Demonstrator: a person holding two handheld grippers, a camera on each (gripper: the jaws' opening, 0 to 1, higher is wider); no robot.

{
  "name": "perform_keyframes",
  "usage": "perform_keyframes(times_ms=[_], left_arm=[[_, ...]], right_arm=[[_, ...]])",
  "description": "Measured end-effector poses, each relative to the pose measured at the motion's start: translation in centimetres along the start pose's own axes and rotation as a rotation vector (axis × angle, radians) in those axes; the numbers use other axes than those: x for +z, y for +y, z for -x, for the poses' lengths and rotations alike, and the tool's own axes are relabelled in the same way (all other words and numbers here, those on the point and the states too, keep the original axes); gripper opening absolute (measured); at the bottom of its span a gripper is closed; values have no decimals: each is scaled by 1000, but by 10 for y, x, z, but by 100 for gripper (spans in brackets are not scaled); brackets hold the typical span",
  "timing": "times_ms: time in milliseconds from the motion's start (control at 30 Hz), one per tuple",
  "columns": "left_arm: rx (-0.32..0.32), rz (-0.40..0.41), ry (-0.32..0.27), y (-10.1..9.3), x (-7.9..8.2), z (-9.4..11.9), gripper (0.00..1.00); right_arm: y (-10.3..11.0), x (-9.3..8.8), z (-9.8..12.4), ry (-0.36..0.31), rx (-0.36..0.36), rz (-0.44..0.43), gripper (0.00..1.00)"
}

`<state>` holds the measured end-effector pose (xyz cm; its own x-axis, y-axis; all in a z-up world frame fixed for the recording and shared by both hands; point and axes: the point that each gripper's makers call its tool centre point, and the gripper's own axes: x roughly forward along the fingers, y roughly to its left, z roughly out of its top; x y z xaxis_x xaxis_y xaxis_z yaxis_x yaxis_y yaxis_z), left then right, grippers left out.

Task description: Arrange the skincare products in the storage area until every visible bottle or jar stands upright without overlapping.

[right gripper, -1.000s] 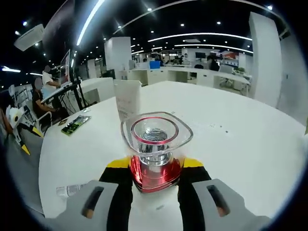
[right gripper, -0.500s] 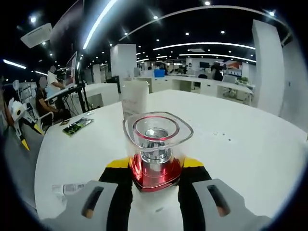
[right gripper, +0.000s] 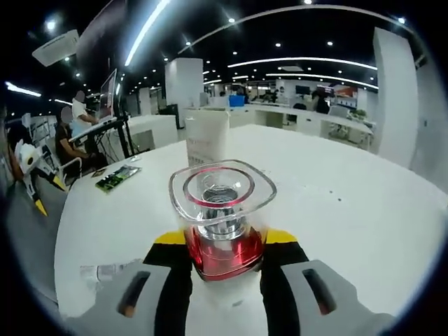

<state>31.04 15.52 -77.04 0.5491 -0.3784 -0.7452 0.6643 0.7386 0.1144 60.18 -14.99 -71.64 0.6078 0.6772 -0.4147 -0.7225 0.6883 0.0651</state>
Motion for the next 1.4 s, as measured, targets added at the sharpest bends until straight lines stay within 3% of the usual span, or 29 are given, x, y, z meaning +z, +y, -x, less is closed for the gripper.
perform_keyframes(times_ms=[100, 367, 633, 833, 1133, 1400], left_arm=[[4, -4, -3, 1, 1, 0, 59], [12, -12, -6, 2, 1, 1, 59], [10, -21, 8, 1, -1, 1, 58], [5, -25, 9, 0, -2, 0, 58], [-3, -28, 27, -1, -5, -1, 58], [-13, -28, 42, -3, -8, -2, 57]], right_arm=[[2, -1, -1, 1, 7, -31, 42], [2, -22, -1, 97, -34, -57, 51], [-2, -35, 2, 162, -63, -64, 45], [-1, -47, 4, 233, -35, -74, 38], [-2, -46, 7, 249, -1, -50, 31], [4, -47, 3, 296, 139, 61, 29]])
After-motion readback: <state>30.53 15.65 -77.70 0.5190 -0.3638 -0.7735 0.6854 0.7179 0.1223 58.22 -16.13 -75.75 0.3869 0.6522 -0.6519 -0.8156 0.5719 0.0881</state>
